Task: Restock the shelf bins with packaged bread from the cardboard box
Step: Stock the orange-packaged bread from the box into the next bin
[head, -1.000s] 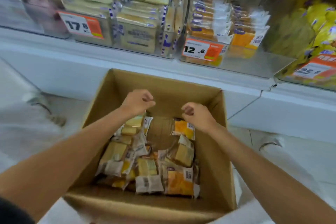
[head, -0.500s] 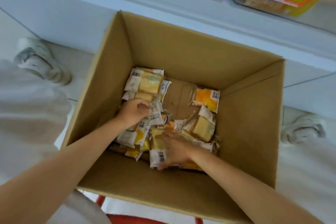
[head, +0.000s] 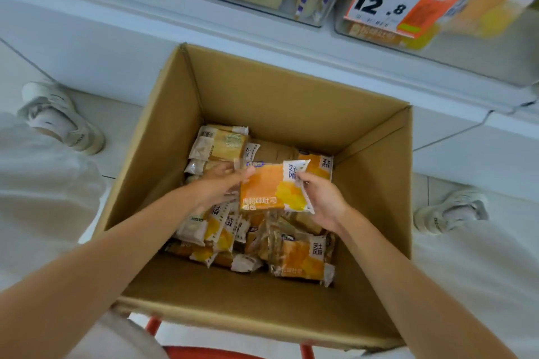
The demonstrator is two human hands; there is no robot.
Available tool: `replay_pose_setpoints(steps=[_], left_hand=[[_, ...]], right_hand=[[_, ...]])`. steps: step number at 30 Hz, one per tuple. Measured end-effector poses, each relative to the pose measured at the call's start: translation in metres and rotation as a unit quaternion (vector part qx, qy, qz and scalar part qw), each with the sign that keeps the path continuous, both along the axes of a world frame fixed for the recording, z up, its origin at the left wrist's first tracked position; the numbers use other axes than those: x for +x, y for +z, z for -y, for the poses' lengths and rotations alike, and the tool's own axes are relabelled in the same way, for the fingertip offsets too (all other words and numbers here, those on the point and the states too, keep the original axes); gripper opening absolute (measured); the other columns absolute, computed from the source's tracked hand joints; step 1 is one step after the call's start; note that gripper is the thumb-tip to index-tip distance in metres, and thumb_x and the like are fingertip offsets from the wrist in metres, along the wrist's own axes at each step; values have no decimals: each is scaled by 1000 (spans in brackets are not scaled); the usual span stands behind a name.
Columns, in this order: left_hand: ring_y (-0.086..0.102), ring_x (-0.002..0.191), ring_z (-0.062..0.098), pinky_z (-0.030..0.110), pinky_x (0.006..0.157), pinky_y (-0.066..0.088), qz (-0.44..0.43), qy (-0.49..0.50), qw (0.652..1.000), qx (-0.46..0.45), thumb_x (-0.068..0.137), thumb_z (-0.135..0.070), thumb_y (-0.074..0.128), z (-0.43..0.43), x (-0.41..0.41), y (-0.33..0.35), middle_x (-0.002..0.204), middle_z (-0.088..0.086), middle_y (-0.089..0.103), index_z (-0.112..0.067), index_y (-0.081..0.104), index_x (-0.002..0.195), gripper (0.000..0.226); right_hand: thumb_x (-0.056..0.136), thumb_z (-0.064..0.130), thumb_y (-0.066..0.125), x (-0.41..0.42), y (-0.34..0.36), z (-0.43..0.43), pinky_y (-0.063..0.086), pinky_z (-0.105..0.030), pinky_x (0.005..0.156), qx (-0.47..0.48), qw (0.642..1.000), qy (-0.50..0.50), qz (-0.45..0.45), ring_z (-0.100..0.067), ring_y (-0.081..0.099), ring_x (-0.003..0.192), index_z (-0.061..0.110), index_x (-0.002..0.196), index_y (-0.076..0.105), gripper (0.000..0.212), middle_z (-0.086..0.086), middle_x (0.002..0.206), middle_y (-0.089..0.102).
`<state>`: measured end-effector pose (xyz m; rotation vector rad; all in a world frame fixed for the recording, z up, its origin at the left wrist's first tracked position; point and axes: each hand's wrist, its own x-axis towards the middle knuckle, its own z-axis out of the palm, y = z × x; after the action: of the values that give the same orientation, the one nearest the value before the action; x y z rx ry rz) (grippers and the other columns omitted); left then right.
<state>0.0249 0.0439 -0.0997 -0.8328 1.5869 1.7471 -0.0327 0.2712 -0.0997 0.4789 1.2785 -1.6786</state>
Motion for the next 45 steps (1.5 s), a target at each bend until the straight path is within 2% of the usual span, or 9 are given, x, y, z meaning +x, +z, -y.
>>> replay_pose_setpoints(steps=[6,13,19,23,28,32,35,39,45], left_hand=[[69,107,25,44,100,51,-2,84,992,89,69,-21,82,-19,-9,3,114,9,73,-13,62,121,56],[66,104,25,44,93,53,3,215,975,60,90,-9,66,7,-5,-18,116,10,67,-19,56,111,26],[68,103,25,46,97,51,18,221,975,29,87,-9,69,13,6,-36,110,8,72,-22,60,108,26],[68,100,24,42,93,52,25,214,976,16,89,-11,68,14,8,-42,108,8,72,-20,61,109,23],[69,98,24,37,79,55,14,222,975,-3,88,-11,69,19,6,-46,110,8,72,-15,60,118,31],[69,103,27,42,89,55,9,246,969,6,88,-9,68,23,7,-43,113,10,71,-13,59,124,38],[69,101,26,41,84,56,-10,270,963,4,90,-8,66,25,7,-37,113,10,71,-14,57,127,38],[70,88,16,30,64,57,-55,285,956,-42,94,-11,62,28,-1,-27,106,3,70,-21,55,123,31],[64,114,28,50,96,52,-72,183,979,56,100,-26,51,25,-16,17,132,16,62,-16,58,125,27]], right_hand=[[93,19,64,-3,5,-10,54,-46,95,100,986,7,-131,-27,68,106,9,125,61,33,-13,118,69],[97,2,53,-7,-67,-36,46,-15,82,317,904,173,-229,-12,52,116,15,133,56,38,1,143,45],[78,28,81,-13,-128,-34,18,-44,121,387,829,343,-213,-29,5,150,26,154,24,95,-7,163,7],[88,23,71,0,-151,-29,20,-42,121,438,778,362,-268,-26,10,150,26,151,31,75,-4,163,12],[86,4,68,-2,-140,-4,38,-45,113,282,853,293,-326,-25,32,144,36,153,20,89,-1,160,24],[85,31,73,3,-146,8,13,-46,120,417,750,364,-362,-26,-1,150,26,155,16,90,-1,164,-1],[83,27,75,-2,-143,13,36,-41,113,418,802,307,-296,-29,33,140,18,145,39,72,-8,152,35],[90,12,63,-36,-65,20,50,-24,73,210,934,254,-137,-16,57,107,18,138,51,49,-2,130,58],[95,24,43,-67,70,22,54,-26,54,20,979,200,27,-20,70,71,0,99,57,29,-9,81,71]])
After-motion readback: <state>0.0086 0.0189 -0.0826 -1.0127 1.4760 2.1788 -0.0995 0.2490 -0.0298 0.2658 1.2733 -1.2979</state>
